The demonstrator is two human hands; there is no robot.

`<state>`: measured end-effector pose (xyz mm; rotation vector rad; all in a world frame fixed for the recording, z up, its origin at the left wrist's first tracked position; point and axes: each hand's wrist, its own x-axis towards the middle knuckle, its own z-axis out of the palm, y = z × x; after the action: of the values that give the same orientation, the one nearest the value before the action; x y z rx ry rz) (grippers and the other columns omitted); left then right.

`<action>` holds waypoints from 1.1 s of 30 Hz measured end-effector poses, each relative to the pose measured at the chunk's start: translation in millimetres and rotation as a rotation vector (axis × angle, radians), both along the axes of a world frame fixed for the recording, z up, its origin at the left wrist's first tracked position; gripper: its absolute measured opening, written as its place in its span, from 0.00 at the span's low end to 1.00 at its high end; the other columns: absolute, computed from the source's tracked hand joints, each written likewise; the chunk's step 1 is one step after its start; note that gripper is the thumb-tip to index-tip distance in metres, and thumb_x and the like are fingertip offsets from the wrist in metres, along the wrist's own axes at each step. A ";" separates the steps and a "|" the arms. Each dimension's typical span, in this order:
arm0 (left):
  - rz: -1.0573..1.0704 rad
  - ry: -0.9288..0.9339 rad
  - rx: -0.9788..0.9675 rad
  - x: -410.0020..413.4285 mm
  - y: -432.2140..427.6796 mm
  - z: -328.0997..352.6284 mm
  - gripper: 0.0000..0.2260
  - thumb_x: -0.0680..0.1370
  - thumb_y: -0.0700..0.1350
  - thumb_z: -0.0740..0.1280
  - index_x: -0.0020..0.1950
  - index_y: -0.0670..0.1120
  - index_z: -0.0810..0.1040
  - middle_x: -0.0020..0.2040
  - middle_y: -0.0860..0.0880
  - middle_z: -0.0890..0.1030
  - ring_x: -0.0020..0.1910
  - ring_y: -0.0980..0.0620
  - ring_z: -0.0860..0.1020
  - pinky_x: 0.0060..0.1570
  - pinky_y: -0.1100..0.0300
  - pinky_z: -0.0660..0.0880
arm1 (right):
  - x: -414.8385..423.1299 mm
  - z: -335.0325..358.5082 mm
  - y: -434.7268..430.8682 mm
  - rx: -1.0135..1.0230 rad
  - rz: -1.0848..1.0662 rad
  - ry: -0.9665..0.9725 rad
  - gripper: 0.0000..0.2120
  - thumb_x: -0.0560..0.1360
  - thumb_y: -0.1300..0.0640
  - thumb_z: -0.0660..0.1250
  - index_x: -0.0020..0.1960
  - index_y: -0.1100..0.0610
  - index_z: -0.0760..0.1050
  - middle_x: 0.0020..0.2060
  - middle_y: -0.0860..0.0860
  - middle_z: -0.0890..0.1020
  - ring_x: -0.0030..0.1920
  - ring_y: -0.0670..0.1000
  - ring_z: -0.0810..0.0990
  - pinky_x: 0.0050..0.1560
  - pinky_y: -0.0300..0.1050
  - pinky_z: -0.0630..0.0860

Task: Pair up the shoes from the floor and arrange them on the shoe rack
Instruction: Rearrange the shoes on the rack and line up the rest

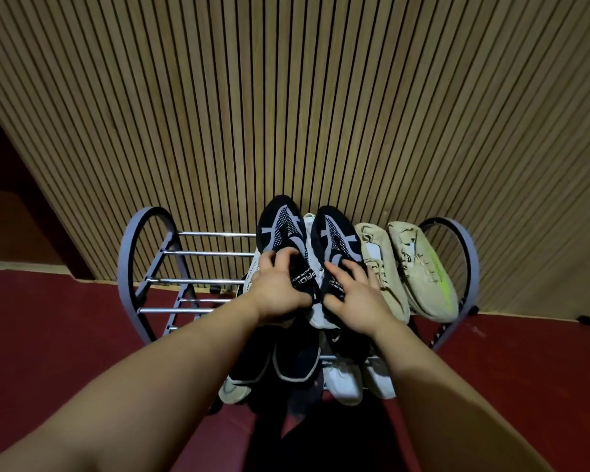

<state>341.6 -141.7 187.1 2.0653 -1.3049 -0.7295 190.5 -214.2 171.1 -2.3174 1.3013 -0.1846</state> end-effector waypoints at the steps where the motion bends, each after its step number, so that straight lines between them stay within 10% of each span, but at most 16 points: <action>1: 0.007 0.011 0.000 -0.8 -0.4 -0.3 0.39 0.68 0.46 0.73 0.73 0.59 0.56 0.74 0.48 0.50 0.72 0.41 0.58 0.72 0.51 0.60 | 0.2 0.2 0.4 0.004 -0.001 -0.003 0.30 0.76 0.48 0.61 0.74 0.39 0.53 0.76 0.44 0.51 0.76 0.58 0.41 0.74 0.52 0.49; 7: -0.045 -0.151 0.114 -7.7 -3.5 -1.3 0.42 0.71 0.56 0.71 0.74 0.67 0.46 0.77 0.48 0.39 0.74 0.39 0.51 0.71 0.50 0.54 | -2.0 -0.7 1.3 0.011 -0.011 -0.006 0.31 0.76 0.47 0.61 0.75 0.39 0.53 0.76 0.44 0.50 0.76 0.58 0.40 0.74 0.52 0.46; 18: 0.063 -0.355 -0.077 48.2 42.3 -12.3 0.36 0.72 0.54 0.70 0.75 0.63 0.55 0.75 0.48 0.49 0.72 0.40 0.55 0.73 0.48 0.57 | -2.2 -1.8 0.3 0.009 0.007 -0.003 0.31 0.76 0.48 0.62 0.75 0.40 0.52 0.76 0.46 0.51 0.76 0.58 0.41 0.74 0.52 0.44; 25: 0.166 -0.663 0.315 121.8 81.2 -27.2 0.38 0.74 0.61 0.65 0.77 0.57 0.47 0.77 0.41 0.45 0.75 0.39 0.50 0.72 0.50 0.54 | 0.9 -3.9 0.7 -0.049 0.007 0.089 0.36 0.73 0.44 0.66 0.75 0.39 0.50 0.76 0.47 0.50 0.75 0.60 0.42 0.74 0.52 0.46; 33: 0.140 -0.791 0.300 126.3 90.8 -28.8 0.36 0.75 0.60 0.61 0.77 0.46 0.51 0.72 0.42 0.61 0.69 0.42 0.61 0.66 0.53 0.62 | 7.4 12.8 9.3 -0.095 -0.098 0.003 0.35 0.73 0.47 0.66 0.75 0.43 0.54 0.75 0.50 0.55 0.73 0.60 0.56 0.73 0.54 0.56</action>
<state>468.0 -51.0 158.3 2.8111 -1.4750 -0.0103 197.9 -204.9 184.0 -2.3343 1.4376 -0.2813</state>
